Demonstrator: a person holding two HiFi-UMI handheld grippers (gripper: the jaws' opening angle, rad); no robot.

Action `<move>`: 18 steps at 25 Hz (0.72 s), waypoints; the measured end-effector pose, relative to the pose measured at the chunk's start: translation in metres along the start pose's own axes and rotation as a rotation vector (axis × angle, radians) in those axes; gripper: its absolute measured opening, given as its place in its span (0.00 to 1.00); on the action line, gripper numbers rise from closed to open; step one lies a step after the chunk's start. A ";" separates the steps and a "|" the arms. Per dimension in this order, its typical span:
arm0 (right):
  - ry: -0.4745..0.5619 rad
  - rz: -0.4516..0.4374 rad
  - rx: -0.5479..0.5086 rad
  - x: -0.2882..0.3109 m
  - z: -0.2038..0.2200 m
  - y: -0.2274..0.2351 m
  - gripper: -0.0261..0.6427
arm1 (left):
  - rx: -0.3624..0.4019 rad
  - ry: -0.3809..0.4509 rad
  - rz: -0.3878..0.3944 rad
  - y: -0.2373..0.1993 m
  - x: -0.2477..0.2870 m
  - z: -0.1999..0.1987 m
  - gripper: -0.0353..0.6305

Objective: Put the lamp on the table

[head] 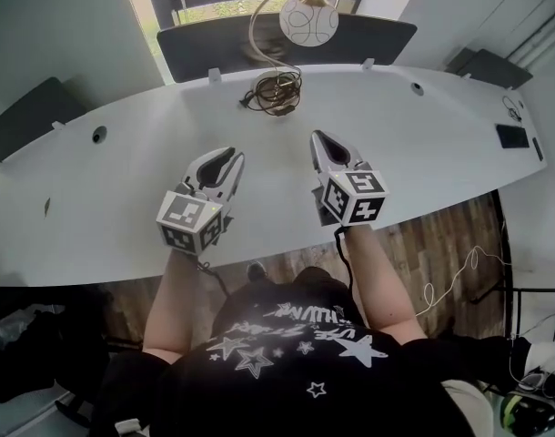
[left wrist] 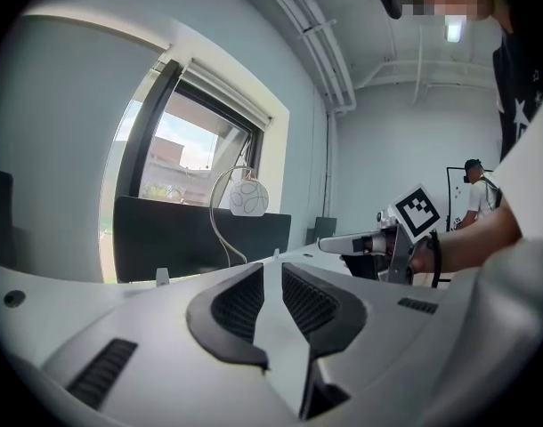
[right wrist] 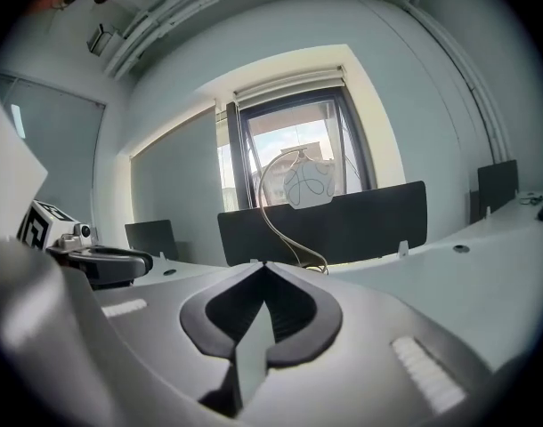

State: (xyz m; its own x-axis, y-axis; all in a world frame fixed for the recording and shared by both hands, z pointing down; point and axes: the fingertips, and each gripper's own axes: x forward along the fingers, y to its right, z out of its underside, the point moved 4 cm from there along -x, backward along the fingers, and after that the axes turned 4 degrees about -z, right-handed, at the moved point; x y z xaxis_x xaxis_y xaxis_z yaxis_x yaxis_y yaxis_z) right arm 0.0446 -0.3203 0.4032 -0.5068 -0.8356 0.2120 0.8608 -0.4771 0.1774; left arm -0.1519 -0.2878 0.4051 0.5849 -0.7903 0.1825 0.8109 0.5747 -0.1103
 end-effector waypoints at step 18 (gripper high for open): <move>-0.088 -0.179 -0.040 -0.092 0.033 -0.008 0.04 | 0.002 -0.004 -0.126 0.114 -0.048 0.009 0.11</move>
State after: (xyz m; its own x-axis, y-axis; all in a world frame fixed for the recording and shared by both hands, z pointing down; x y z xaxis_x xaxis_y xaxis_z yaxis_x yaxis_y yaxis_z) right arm 0.0829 -0.2308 0.4145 -0.6526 -0.7104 0.2635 0.7568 -0.6278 0.1821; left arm -0.0880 -0.1823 0.3930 0.4783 -0.8553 0.1991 0.8779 0.4713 -0.0844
